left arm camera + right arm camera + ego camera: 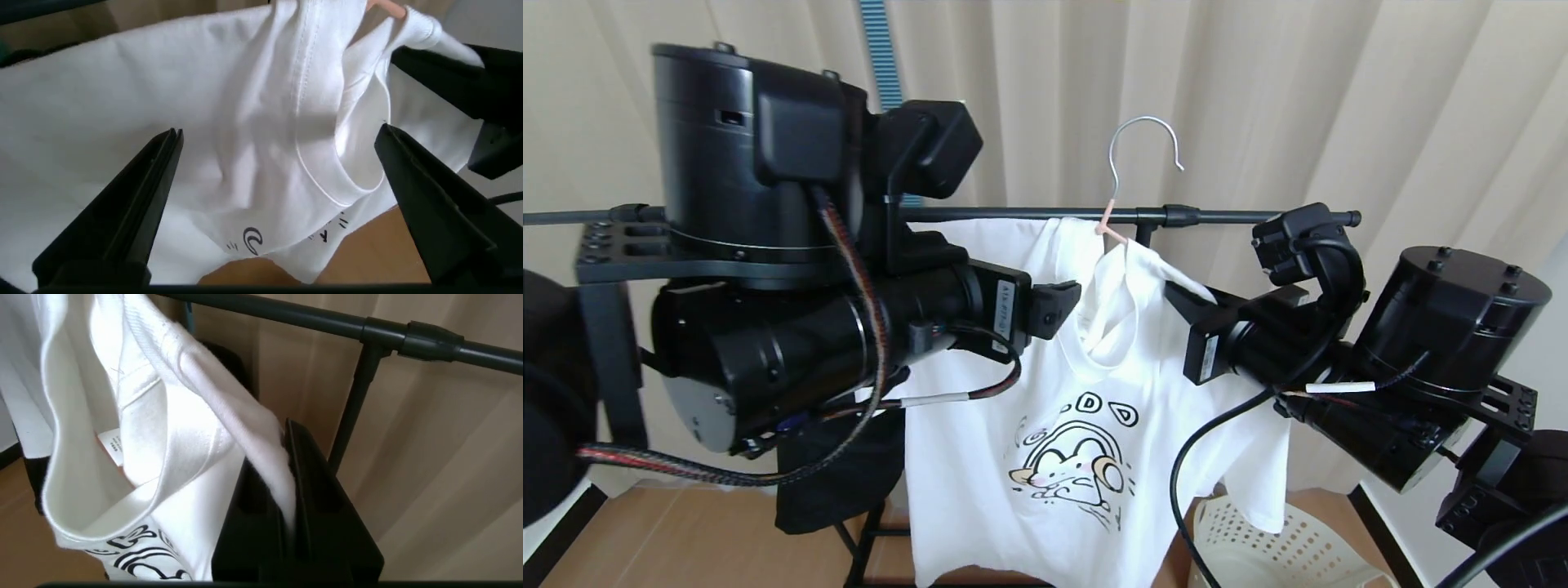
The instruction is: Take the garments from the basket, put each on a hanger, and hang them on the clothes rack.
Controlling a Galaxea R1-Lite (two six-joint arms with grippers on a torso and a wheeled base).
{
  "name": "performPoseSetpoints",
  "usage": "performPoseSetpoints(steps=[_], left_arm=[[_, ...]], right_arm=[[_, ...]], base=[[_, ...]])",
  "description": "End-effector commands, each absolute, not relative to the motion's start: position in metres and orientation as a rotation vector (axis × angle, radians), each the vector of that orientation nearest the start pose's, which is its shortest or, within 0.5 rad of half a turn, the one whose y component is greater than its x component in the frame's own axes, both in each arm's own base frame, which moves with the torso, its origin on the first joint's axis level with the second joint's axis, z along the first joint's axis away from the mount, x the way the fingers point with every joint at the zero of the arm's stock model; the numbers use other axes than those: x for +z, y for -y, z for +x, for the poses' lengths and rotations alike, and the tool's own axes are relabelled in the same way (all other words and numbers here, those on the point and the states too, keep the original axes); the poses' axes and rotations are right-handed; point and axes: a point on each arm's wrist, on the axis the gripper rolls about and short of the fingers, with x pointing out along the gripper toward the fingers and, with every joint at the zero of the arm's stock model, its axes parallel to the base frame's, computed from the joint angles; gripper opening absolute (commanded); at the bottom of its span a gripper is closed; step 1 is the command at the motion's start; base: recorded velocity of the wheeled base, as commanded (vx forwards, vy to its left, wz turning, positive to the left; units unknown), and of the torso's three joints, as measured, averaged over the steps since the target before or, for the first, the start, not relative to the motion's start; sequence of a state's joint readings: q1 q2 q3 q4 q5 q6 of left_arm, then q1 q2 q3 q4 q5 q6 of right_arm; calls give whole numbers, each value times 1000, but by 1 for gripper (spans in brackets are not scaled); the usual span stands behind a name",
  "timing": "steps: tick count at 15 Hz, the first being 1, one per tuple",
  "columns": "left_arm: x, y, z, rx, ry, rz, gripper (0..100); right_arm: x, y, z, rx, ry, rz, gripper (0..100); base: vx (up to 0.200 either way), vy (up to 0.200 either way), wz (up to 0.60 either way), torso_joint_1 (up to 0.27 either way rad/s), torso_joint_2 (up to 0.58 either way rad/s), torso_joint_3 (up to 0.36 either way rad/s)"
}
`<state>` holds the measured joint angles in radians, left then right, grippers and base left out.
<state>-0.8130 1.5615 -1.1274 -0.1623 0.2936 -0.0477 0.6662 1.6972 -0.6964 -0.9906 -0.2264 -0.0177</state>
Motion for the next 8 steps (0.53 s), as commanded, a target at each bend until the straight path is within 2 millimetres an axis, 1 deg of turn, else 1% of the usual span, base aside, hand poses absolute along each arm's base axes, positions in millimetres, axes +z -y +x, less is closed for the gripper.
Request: performPoseSetpoints(steps=[1,2,3,4,5,6,8], left_arm=[[279,171,186,-491,-198,106,100],[277,161,182,-498,-197,122,100],[275,145,179,-517,-202,119,100],[273,134,176,-529,-203,109,100],[272,122,176,-536,-206,101,100],[268,105,177,-559,-219,82,100],[261,90,182,-580,-242,63,100]], right_arm=[[191,-169,243,419,-5,-22,0],[190,-164,245,422,-6,-22,0],[193,-154,245,448,3,-19,0],[194,-148,244,474,4,-18,0],[195,-139,245,491,6,-19,0],[197,-127,245,512,13,-18,0],[198,-115,244,547,16,-18,0]], base=[[0,0,0,0,0,0],[0,0,0,0,0,0],[0,0,0,0,0,0],[0,0,0,0,0,0],[0,0,0,0,0,0],[0,0,0,0,0,0],[0,0,0,0,0,0]])
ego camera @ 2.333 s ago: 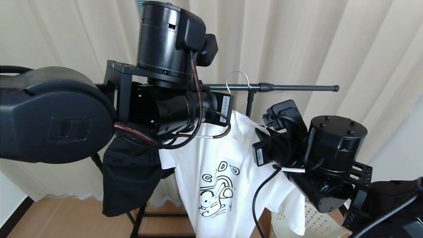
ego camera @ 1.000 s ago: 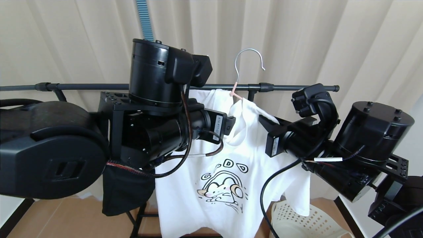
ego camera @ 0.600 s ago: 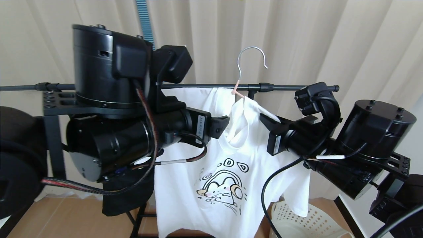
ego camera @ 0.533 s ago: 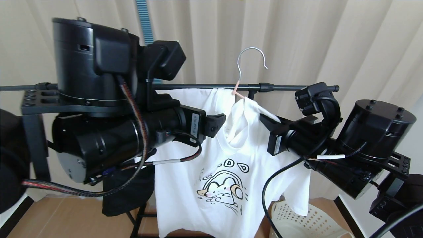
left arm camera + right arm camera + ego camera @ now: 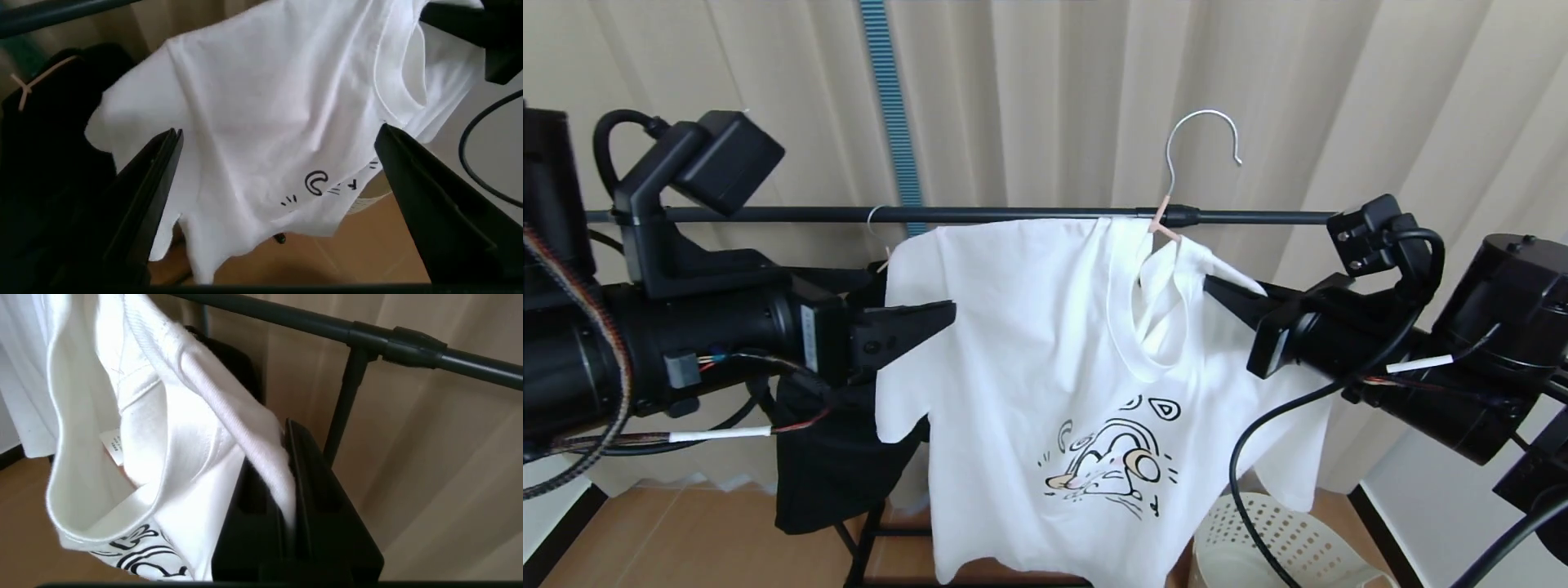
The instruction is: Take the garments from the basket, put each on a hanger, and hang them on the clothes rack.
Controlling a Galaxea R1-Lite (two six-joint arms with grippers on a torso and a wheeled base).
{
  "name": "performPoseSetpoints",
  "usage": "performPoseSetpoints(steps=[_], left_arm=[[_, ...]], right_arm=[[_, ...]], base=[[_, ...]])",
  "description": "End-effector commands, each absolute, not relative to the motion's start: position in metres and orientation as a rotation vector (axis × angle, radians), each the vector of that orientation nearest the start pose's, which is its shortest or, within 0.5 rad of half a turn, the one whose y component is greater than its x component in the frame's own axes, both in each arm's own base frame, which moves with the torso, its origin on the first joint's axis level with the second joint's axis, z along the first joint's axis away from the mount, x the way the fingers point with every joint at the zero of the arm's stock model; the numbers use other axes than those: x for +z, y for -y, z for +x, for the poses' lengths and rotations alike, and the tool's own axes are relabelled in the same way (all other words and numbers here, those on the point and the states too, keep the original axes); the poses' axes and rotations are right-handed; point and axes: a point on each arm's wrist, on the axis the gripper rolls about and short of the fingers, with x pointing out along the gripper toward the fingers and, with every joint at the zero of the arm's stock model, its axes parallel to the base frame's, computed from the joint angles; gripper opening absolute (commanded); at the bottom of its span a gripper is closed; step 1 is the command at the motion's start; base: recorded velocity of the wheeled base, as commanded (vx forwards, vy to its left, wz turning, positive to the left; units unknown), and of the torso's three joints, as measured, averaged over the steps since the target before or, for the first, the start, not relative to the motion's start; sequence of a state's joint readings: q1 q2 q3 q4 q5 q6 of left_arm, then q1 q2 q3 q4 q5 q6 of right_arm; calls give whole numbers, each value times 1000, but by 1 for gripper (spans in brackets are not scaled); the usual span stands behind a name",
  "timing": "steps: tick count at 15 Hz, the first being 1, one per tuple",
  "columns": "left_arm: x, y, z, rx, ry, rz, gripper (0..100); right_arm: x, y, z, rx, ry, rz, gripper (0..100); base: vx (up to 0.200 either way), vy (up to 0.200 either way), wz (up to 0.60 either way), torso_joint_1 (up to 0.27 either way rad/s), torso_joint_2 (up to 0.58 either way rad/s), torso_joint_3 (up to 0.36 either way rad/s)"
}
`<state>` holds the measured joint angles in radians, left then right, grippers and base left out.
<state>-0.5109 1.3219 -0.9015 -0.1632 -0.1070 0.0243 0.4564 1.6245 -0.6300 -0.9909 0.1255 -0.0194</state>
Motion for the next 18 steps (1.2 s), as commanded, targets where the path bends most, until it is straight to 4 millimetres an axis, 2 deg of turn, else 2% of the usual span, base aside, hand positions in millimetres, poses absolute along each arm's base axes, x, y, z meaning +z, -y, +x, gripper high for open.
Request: performPoseSetpoints(steps=[1,6,9,13,14,18], left_arm=[[255,79,188,-610,-257,41,100],[233,73,208,-598,-292,42,100],[217,77,219,-597,-315,47,100],[207,81,230,-594,-347,42,100],[207,81,231,-593,-333,41,0],[205,80,226,-596,-325,41,0]], right_arm=[[200,-106,242,583,24,-17,0],[200,-99,238,623,24,-21,0],[201,-97,233,650,31,-21,0],[201,-97,233,655,28,-23,0],[200,-98,233,655,27,-23,0],[199,-98,235,655,22,-23,0]], base=[[0,0,0,0,0,0],[0,0,0,0,0,0],[0,0,0,0,0,0],[0,0,0,0,0,0],[0,0,0,0,0,0],[0,0,0,0,0,0]])
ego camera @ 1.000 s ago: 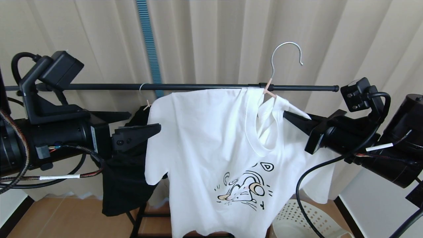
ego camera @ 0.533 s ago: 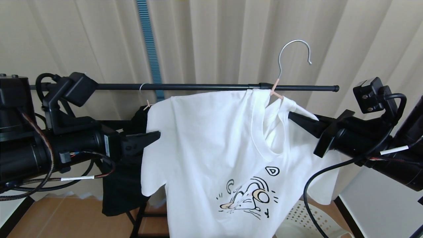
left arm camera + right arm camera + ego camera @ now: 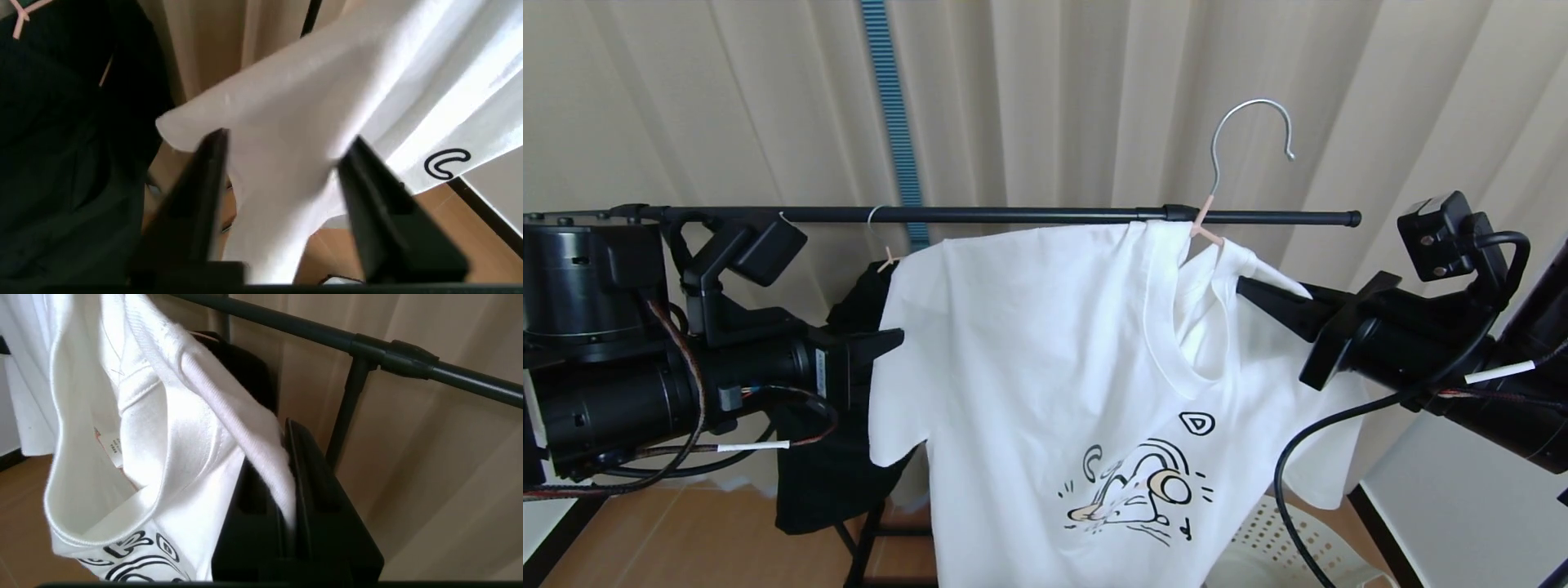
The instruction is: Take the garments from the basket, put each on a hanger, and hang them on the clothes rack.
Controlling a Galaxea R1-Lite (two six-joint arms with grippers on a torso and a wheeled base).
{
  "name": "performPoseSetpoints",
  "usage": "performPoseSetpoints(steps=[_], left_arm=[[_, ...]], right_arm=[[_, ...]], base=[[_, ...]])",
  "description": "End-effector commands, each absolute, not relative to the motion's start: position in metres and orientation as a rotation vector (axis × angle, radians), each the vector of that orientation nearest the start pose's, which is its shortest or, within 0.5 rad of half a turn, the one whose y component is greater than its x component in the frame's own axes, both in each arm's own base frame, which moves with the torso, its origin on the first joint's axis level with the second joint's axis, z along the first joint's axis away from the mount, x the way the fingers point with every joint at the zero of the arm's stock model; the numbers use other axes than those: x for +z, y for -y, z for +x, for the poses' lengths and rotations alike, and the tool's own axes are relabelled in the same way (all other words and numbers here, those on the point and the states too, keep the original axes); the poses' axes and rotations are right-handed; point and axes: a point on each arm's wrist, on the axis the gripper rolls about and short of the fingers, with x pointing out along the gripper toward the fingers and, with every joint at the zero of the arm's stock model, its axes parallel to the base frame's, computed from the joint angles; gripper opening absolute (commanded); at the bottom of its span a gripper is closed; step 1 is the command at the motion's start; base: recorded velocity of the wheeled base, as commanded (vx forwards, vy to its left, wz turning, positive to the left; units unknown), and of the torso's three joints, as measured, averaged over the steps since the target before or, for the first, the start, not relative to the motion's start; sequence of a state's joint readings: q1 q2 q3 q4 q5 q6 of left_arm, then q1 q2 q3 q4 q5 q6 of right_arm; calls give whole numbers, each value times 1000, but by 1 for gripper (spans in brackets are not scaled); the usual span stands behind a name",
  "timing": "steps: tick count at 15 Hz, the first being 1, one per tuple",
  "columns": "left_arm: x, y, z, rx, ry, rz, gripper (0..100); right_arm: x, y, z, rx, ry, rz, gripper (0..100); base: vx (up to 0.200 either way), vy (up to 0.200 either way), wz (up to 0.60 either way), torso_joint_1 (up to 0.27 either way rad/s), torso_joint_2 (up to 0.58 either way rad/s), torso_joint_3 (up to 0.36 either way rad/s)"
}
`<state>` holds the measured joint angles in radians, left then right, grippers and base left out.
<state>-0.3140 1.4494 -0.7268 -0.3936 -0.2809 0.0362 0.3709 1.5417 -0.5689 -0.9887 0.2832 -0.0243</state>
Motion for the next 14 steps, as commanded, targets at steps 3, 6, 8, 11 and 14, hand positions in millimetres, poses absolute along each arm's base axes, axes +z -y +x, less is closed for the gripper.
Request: performPoseSetpoints(steps=[3,6,8,11,14], left_arm=[[206,76,220,-587,-318,39,0],[204,70,210,-573,-319,38,0],[201,64,207,-547,-327,33,0],[197,55,204,-511,-338,22,0],[193,50,200,-494,-352,18,0]], right_arm=[[199,-99,236,655,20,-22,0],[199,-98,236,652,20,-22,0],[199,-97,237,649,20,-22,0],[199,-95,238,639,21,-20,0],[199,-95,238,638,21,-20,0]], base=[[0,0,0,0,0,0],[0,0,0,0,0,0],[0,0,0,0,0,0],[0,0,0,0,0,0],[0,0,0,0,0,0]])
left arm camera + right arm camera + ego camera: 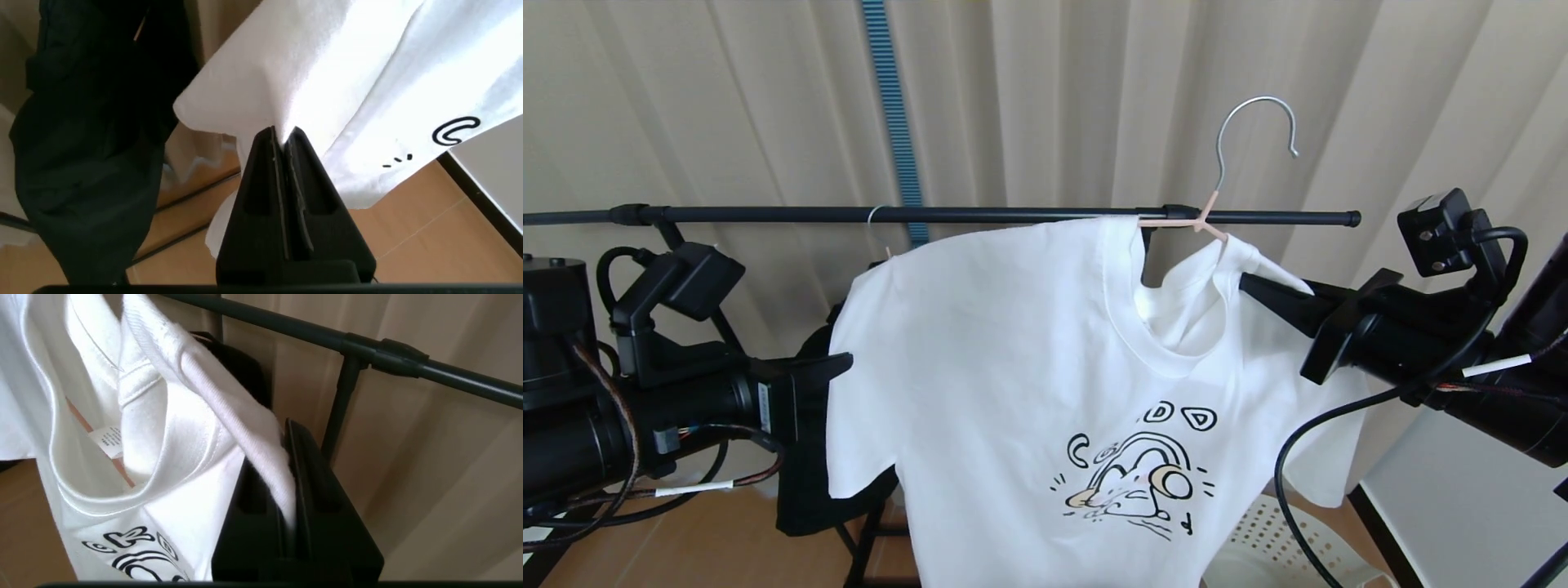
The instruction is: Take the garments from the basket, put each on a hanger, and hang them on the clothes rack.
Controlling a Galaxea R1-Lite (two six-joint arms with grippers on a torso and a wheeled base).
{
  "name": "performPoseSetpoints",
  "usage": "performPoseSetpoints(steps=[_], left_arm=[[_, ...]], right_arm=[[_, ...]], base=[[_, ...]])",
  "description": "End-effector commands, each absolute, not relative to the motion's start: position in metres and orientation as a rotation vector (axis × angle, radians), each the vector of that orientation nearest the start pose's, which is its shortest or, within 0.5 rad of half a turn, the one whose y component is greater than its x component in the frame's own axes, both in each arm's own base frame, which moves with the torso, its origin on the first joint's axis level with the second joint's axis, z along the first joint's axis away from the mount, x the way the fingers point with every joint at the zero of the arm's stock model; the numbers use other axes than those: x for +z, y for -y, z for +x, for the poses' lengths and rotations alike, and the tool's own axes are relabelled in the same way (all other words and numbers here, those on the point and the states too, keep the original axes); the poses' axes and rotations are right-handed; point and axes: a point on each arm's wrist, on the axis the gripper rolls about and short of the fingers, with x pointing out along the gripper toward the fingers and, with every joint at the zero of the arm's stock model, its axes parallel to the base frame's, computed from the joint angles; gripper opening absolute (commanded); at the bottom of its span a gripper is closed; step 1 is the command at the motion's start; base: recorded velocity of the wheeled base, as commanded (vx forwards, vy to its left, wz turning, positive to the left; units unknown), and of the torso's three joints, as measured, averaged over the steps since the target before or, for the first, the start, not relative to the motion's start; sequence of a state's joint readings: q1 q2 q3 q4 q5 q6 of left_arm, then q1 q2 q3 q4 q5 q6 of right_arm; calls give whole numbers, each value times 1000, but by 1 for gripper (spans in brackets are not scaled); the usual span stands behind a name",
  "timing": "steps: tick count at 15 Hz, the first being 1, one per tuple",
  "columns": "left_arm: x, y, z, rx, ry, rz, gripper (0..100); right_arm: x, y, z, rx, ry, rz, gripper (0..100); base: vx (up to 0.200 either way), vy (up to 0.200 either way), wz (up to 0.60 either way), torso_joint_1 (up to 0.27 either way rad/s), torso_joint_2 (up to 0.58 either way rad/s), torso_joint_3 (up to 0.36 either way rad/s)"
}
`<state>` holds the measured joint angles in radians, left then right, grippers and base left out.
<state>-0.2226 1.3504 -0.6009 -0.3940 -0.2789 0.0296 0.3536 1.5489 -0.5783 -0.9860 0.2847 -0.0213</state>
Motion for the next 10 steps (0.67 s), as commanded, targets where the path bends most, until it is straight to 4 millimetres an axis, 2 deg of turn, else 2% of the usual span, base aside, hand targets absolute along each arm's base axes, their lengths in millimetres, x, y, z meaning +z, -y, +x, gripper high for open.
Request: performPoseSetpoints(steps=[1,10], left_arm=[[191,49,199,-492,-358,16,0],[183,48,193,-481,-397,-29,0]], right_arm=[[199,-95,238,638,21,-20,0],[201,-92,240,629,25,-19,0]], base=[[0,0,0,0,0,0],[0,0,0,0,0,0]])
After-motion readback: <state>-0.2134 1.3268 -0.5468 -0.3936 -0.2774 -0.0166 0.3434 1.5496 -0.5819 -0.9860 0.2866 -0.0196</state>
